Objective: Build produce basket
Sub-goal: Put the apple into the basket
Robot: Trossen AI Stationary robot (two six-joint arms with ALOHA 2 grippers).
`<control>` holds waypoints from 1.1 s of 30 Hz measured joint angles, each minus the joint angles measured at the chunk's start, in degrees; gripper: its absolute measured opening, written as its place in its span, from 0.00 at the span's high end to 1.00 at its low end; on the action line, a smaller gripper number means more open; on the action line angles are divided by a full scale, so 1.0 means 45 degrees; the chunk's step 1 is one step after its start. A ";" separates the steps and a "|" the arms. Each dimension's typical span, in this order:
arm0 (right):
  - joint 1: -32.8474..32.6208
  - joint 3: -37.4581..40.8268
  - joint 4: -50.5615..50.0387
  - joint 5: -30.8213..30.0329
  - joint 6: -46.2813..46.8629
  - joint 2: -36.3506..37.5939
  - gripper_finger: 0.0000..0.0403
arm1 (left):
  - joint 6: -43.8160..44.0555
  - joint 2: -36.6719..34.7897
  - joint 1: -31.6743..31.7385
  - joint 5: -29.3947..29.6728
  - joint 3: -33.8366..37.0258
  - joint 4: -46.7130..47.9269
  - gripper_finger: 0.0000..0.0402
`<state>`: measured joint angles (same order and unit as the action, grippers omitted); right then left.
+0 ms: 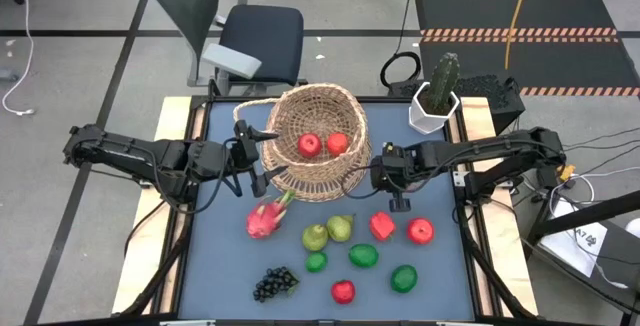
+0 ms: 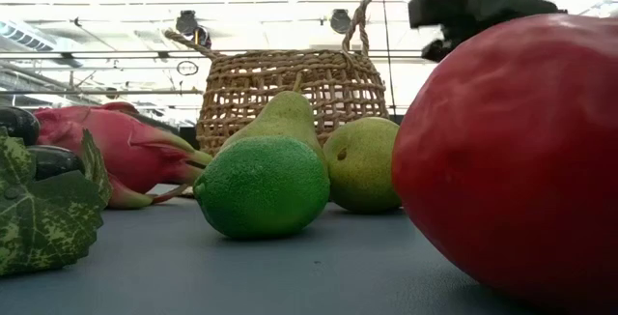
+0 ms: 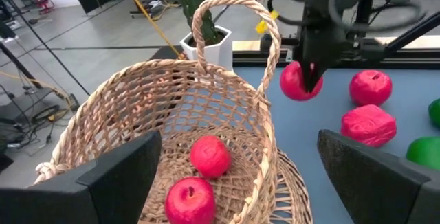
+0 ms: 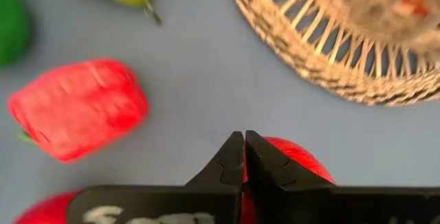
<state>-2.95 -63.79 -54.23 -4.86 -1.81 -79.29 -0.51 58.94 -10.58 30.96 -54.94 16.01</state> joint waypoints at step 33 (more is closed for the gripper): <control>-0.2955 -0.0433 0.9546 -0.2293 -0.0152 0.2069 1.00 | -0.5960 0.2931 -0.0954 -0.0865 -0.0004 -0.6040 0.01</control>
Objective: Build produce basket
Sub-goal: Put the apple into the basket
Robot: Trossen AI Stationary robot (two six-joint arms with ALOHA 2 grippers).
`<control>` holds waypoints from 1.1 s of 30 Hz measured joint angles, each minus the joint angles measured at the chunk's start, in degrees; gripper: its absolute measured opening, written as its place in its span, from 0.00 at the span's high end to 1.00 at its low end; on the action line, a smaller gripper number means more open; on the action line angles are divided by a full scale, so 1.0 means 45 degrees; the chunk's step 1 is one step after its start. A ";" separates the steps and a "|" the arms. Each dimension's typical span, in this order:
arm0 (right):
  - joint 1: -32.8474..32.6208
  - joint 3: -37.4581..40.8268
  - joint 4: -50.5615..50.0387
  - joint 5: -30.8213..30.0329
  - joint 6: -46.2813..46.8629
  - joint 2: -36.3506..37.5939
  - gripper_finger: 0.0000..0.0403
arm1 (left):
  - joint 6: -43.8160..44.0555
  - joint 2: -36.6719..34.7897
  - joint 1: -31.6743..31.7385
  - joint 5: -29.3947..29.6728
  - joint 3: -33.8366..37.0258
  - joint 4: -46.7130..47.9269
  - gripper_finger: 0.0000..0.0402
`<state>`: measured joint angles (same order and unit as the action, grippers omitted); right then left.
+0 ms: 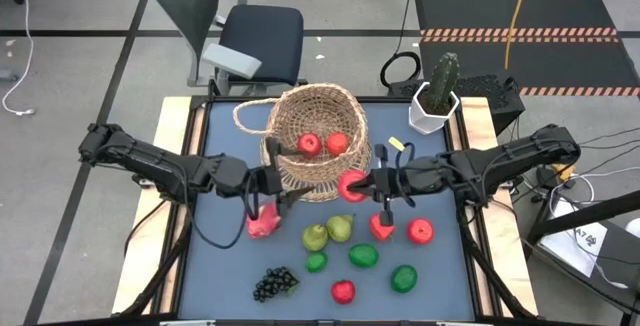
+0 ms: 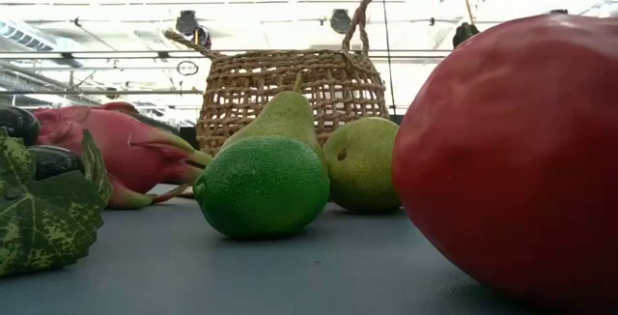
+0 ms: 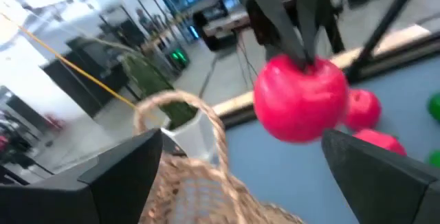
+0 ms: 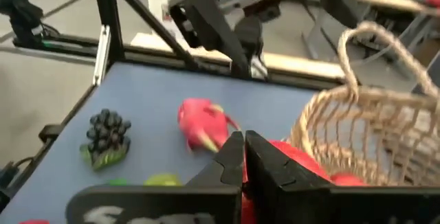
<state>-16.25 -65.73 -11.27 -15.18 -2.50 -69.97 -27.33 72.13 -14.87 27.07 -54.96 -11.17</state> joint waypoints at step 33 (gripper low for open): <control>0.0698 0.3886 1.3308 0.0094 -0.1943 -0.1037 1.00 | 0.2074 0.0341 0.0233 -0.1573 0.0000 -0.0155 0.00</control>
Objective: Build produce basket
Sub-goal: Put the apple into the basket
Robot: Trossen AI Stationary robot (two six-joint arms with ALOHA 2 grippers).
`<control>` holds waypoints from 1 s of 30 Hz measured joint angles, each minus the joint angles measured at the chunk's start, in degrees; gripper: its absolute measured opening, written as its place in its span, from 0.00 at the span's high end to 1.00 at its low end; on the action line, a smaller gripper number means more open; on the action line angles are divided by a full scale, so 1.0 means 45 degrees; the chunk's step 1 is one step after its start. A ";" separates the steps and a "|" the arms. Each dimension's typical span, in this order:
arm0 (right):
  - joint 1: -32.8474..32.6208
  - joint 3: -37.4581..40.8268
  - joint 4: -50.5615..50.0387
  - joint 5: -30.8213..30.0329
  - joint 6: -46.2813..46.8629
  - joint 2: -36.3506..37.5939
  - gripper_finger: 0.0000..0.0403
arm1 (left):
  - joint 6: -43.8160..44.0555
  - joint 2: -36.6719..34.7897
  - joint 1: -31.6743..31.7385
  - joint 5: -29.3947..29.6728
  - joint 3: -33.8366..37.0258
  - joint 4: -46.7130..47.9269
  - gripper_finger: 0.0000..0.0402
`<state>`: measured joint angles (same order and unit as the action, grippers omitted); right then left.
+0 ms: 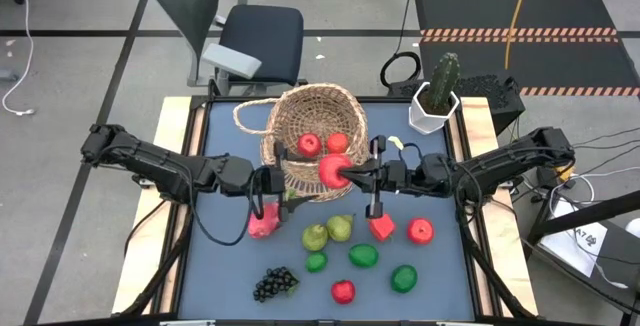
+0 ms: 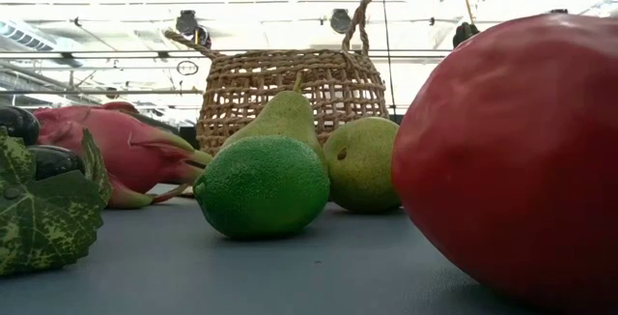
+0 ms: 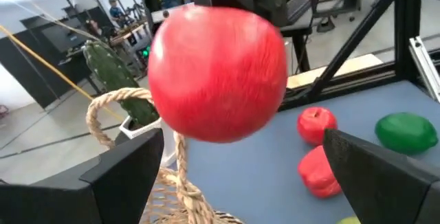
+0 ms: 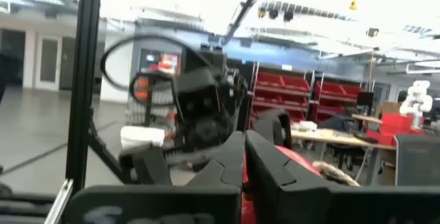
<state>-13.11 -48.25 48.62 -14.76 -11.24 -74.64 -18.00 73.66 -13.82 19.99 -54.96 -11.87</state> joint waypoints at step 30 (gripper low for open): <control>0.0182 -0.0005 0.1141 0.0021 0.0678 -0.0706 1.00 | -0.1016 0.0473 0.0141 0.0546 -0.0005 -0.1468 0.00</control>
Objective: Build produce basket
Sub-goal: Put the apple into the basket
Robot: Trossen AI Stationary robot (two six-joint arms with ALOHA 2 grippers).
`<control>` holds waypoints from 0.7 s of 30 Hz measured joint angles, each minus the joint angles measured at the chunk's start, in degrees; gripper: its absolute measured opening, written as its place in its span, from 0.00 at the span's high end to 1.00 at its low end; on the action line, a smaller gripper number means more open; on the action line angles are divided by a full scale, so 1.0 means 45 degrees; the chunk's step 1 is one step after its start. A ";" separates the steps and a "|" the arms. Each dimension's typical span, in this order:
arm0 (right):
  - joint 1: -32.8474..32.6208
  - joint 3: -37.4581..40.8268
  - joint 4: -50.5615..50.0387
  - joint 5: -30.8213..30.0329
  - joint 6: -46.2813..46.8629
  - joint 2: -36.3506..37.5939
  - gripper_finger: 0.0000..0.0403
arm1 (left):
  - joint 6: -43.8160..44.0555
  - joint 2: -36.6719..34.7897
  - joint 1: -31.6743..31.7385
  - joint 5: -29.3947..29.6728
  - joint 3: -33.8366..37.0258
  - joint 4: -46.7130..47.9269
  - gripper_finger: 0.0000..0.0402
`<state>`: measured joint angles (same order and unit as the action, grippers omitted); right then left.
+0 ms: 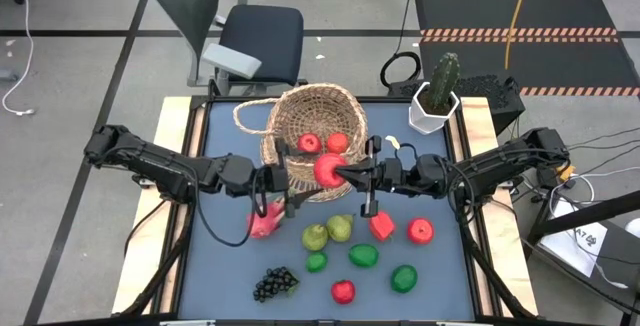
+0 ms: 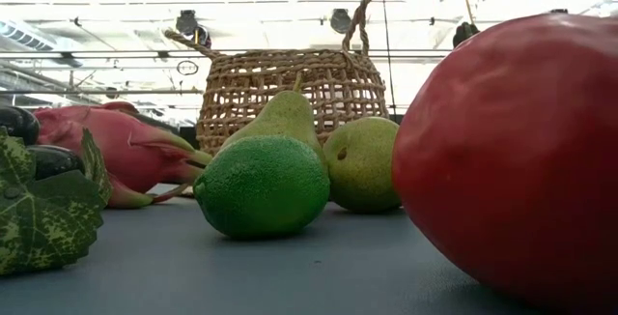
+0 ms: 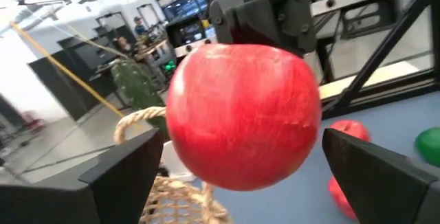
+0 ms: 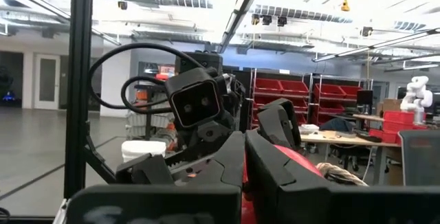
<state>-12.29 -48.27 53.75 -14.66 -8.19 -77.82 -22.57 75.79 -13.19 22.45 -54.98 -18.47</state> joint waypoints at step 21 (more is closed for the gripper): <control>0.0687 -0.0015 0.1028 0.1298 0.0332 -0.0902 1.00 | 0.0807 -0.0010 0.0525 -0.1334 0.0005 0.0027 0.00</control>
<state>-9.20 -48.34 58.38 -8.82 -6.69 -81.88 -18.94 75.75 -10.83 16.45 -54.96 -18.35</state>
